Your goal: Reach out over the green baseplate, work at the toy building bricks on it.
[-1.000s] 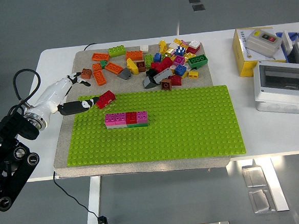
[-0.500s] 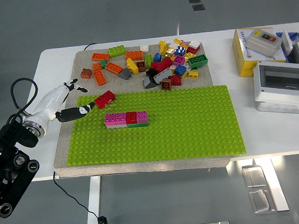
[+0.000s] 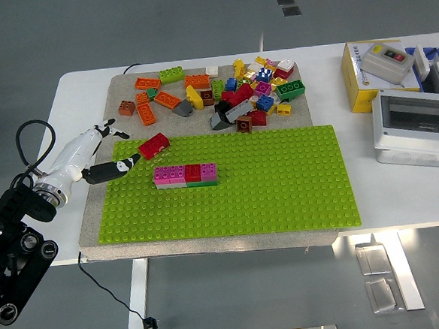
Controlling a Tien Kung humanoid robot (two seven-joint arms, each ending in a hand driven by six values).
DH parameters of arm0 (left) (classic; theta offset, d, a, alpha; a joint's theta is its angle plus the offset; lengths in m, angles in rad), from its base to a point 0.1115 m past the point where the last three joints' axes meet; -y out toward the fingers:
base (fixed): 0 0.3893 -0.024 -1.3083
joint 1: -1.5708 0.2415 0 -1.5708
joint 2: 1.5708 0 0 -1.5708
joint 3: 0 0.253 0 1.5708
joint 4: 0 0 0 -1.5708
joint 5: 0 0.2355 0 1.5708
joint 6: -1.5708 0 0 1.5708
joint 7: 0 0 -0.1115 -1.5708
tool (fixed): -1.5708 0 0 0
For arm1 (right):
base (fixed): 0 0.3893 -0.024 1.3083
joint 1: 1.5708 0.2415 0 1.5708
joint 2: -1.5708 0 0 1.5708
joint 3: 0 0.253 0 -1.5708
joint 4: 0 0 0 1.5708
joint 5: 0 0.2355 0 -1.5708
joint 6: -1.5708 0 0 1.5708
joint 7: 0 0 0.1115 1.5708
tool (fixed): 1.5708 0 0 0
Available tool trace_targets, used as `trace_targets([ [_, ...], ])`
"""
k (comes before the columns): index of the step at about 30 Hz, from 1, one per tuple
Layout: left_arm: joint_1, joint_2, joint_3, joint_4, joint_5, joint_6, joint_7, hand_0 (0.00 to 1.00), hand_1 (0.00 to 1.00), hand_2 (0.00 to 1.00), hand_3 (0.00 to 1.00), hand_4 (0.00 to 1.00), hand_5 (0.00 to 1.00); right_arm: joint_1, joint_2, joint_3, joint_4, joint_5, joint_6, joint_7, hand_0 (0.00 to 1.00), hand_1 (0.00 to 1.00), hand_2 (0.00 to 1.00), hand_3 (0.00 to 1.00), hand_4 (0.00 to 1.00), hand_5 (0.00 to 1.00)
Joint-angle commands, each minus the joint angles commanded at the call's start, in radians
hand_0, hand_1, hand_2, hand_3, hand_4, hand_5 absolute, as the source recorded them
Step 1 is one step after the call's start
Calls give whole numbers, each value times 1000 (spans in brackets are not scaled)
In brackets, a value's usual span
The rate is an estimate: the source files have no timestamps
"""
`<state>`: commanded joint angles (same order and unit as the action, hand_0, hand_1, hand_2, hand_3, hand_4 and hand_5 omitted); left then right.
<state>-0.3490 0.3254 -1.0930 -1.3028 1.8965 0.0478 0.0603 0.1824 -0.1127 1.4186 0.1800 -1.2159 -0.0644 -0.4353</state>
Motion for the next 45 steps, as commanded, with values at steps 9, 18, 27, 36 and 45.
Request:
trace_targets([
  [9, -63, 4, 54, 67, 6, 44, -32, 939, 959, 998, 738, 725, 463, -11, 8, 4, 0, -5, 8, -13, 649, 568, 666, 763, 562, 998],
  [18, -112, -24, 101, 140, 39, 89, 0, 943, 960, 998, 865, 727, 323, -4, 9, 7, 0, -7, 11, -16, 648, 571, 664, 763, 549, 998],
  [27, -145, -53, 167, 219, 34, 177, 55, 943, 960, 998, 899, 732, 322, -2, 8, -3, 0, 18, 6, -9, 648, 572, 660, 762, 541, 998],
  [36, -144, -76, 153, 233, 1, 219, 33, 941, 959, 998, 883, 730, 332, 4, 8, 2, 0, 18, 8, -9, 648, 572, 647, 762, 539, 998],
  [45, -187, -110, 139, 281, 25, 207, 79, 938, 958, 998, 869, 732, 333, 11, 5, 5, 0, 20, 6, -8, 648, 568, 647, 762, 538, 998],
])
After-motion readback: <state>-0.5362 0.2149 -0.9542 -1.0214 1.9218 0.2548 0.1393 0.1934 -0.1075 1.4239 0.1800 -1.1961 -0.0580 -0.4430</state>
